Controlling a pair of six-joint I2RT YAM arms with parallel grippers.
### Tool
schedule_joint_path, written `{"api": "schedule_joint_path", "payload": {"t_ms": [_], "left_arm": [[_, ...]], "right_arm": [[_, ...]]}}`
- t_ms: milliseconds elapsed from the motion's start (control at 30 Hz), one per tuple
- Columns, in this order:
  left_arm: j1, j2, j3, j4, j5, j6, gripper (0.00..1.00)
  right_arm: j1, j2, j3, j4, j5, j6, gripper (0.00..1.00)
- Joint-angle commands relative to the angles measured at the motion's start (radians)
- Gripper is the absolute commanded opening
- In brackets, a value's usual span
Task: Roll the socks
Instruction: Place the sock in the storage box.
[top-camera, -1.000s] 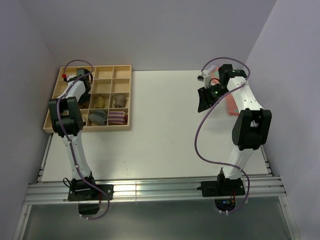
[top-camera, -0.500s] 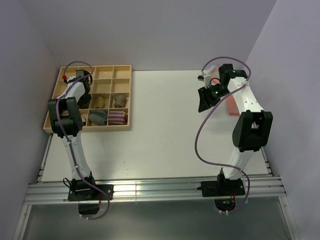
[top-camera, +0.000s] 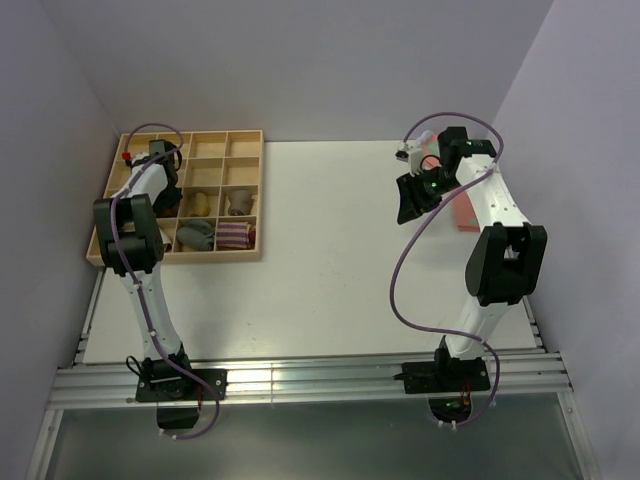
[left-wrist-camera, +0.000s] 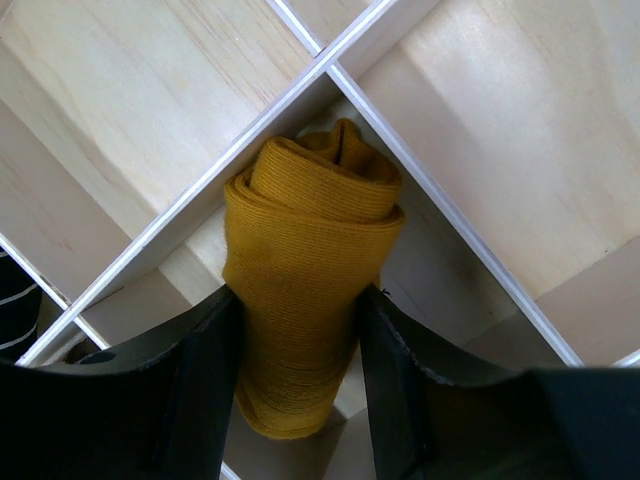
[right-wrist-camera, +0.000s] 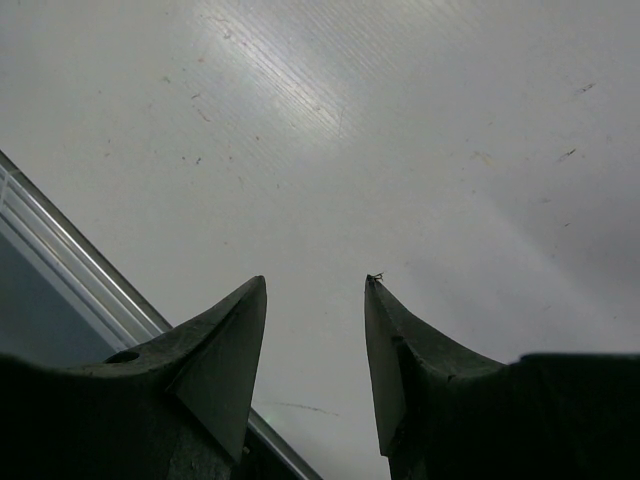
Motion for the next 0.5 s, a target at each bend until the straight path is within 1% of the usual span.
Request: {"api": "schedule_joint_path", "payload": {"t_ms": [0, 167, 267, 300, 333, 467], "left_arm": [[-0.030, 0.011, -0.015, -0.078, 0.144, -0.009, 0.54], [-0.030, 0.015, 0.019, -0.124, 0.127, -0.018, 0.56], [-0.030, 0.003, 0.020, -0.122, 0.123, -0.021, 0.58], [-0.030, -0.003, 0.023, -0.131, 0.120, -0.022, 0.63], [-0.030, -0.003, 0.026, -0.134, 0.115, -0.022, 0.64], [-0.029, -0.009, 0.048, -0.153, 0.098, -0.028, 0.64]], "right_arm": [[0.006, -0.064, -0.003, 0.002, 0.000, 0.001, 0.51], [0.006, -0.070, -0.003, -0.001, 0.009, -0.001, 0.51], [0.006, -0.075, -0.003, -0.003, 0.013, -0.005, 0.51], [0.006, -0.076, -0.003, -0.004, 0.013, -0.008, 0.51], [0.006, -0.078, -0.004, -0.003, 0.013, -0.008, 0.51], [0.006, -0.081, -0.004, -0.001, 0.015, -0.011, 0.51]]}}
